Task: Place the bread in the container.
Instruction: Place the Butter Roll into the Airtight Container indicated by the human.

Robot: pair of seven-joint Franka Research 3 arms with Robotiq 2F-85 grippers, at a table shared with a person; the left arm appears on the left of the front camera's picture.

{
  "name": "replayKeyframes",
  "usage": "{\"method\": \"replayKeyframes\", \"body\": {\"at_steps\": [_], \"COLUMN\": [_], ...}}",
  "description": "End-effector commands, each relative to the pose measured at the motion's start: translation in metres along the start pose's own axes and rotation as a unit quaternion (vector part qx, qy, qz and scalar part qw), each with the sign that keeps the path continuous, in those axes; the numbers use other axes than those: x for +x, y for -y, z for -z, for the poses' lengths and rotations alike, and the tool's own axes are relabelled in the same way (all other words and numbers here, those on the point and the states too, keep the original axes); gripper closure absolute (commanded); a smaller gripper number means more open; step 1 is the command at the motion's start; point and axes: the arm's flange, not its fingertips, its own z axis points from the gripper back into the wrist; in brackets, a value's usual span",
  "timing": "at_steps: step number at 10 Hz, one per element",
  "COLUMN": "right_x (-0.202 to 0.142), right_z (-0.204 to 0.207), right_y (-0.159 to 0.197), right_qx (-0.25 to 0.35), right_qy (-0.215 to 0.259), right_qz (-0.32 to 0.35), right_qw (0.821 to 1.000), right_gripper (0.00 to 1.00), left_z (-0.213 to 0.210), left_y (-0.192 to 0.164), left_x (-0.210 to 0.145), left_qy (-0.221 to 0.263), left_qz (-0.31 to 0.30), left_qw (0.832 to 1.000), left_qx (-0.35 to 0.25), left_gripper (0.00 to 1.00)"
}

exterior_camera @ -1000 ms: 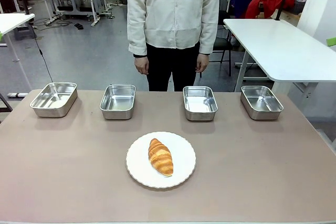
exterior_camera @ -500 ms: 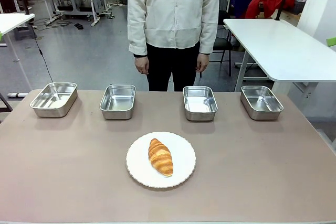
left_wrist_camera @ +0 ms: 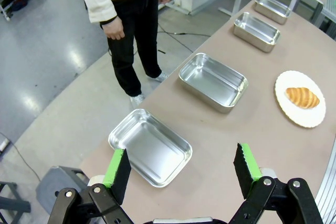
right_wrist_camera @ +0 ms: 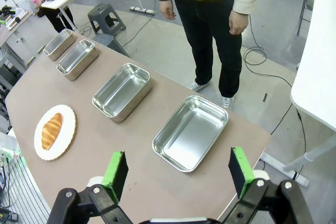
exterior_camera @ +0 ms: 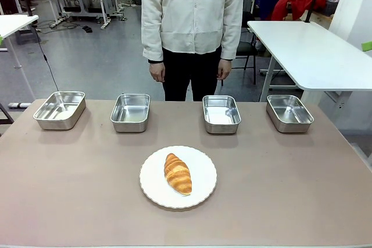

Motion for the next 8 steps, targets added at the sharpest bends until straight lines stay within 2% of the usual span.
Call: {"method": "replayKeyframes", "body": {"at_steps": [1, 8], "right_x": [0.0007, 0.0007], "right_z": [0.0001, 0.0001], "right_y": [-0.0005, -0.0005], "right_qx": [0.000, 0.000], "right_qy": [0.001, 0.001], "right_qz": [-0.001, -0.001], "right_qw": [1.000, 1.000], "right_gripper": [0.00, 0.00], "left_z": [-0.0011, -0.0011], "left_y": [0.0005, 0.0005], "left_x": [-0.0007, -0.0007], "left_qy": [0.001, 0.001], "left_qz": [0.004, 0.004], "left_qw": [1.000, 1.000], "left_qx": [-0.003, -0.003], "left_gripper": [0.00, 0.00]}}
